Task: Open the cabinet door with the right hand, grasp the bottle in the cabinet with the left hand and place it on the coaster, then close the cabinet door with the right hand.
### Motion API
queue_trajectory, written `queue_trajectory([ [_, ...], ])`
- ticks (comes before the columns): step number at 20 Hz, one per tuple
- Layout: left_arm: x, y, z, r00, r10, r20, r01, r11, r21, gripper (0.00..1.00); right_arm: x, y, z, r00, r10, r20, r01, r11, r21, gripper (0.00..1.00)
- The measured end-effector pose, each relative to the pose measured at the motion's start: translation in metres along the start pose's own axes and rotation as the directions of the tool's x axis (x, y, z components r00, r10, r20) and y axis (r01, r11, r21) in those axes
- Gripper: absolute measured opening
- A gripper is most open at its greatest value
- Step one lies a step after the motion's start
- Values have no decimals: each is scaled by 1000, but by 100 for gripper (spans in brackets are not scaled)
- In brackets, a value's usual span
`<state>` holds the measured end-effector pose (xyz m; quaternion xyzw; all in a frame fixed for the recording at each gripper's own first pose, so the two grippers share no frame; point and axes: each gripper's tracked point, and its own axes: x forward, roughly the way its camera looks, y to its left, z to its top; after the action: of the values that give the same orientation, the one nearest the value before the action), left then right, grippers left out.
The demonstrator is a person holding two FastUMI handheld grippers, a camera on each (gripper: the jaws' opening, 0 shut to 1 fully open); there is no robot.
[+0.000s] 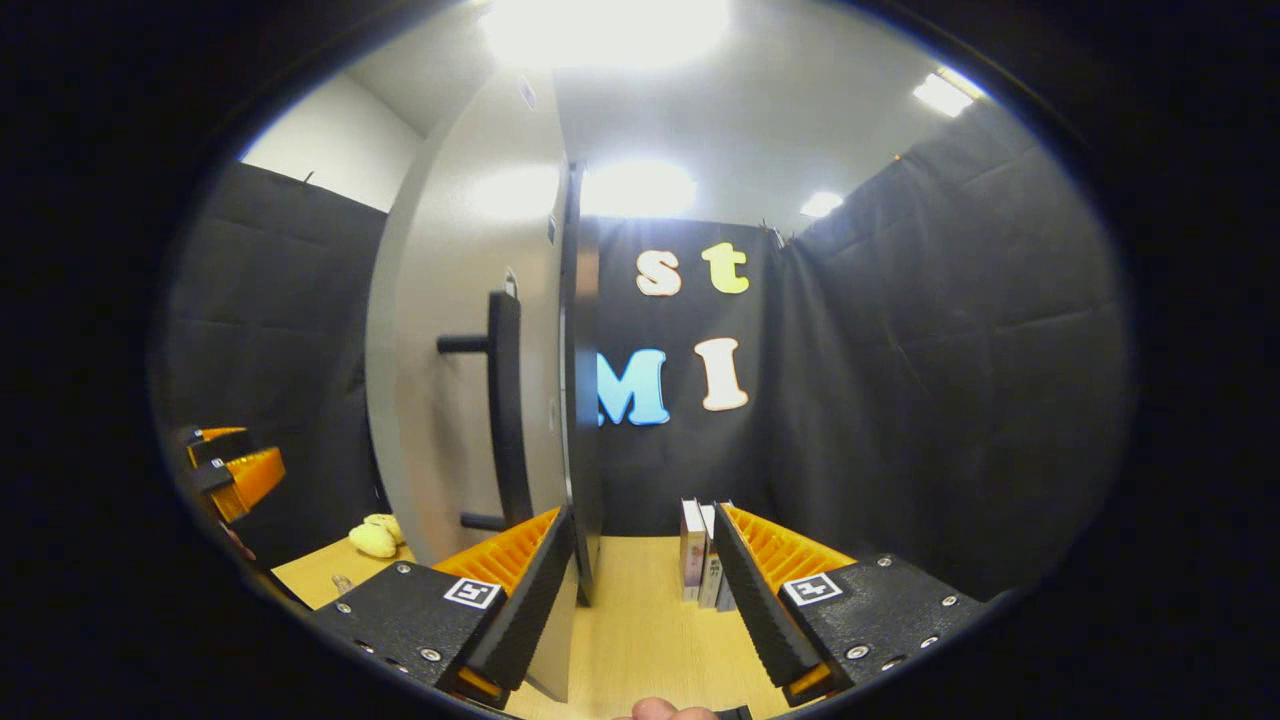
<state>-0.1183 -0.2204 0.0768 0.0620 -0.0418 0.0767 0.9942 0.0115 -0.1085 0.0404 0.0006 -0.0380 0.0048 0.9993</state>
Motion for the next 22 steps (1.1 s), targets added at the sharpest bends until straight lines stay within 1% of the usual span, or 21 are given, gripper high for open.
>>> queue_trajectory([
  [3,5,0,-1,1000,-17,-5,18,1000,10,86,-8,8,3,1000,-9,19,10,1000,-28,86],
  [5,13,2,-5,999,-33,-11,33,999,-6,86,-10,20,2,1000,-2,6,2,1000,-5,86],
  [6,19,5,-7,999,-35,-14,35,999,-15,80,-10,28,0,1000,12,-5,-12,1000,13,86],
  [7,24,9,-10,999,-37,-18,36,999,-22,80,-11,39,1,999,30,-12,-30,999,22,86],
  [10,41,20,-11,999,-35,-9,34,999,-16,80,-10,70,1,996,91,-11,-91,996,0,86],
  [14,59,36,-11,999,-51,1,51,999,-14,80,-6,121,2,986,167,-16,-167,986,-21,86],
  [18,77,66,-24,999,-53,-8,53,999,-10,80,5,168,0,978,205,-28,-206,979,-13,86],
  [19,81,74,-28,999,-53,-8,53,999,-4,80,8,179,1,976,216,-30,-217,976,-8,84],
  [20,84,82,-34,999,-52,-8,52,999,0,80,12,190,1,974,226,-32,-226,974,-4,86],
  [22,92,100,-43,999,-47,-12,47,999,-1,80,21,211,2,970,242,-31,-242,970,-8,86],
])
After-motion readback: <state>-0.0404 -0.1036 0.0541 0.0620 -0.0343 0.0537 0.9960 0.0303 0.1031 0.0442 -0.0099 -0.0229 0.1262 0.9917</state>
